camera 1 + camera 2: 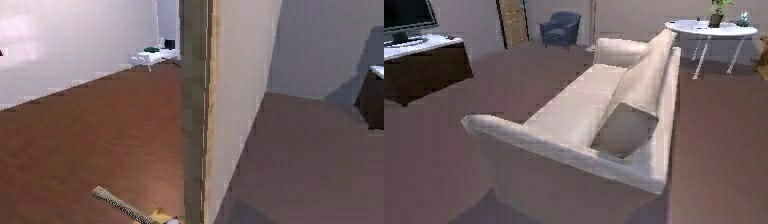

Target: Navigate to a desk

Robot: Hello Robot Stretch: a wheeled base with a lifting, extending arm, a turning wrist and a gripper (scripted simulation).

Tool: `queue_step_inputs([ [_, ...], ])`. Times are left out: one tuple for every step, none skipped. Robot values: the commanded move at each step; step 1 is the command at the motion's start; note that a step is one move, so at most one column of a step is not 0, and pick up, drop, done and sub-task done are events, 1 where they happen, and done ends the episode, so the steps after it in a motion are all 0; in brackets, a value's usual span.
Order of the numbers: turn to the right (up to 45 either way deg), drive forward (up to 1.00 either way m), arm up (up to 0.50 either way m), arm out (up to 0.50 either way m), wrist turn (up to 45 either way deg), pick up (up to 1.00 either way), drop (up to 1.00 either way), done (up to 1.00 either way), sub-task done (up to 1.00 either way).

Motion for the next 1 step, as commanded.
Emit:
queue_step_inputs([
  [-39.0, 0.00, 0.00, 0.00, 0.0, 0.00, 0.00, 0.00, 0.00],
])
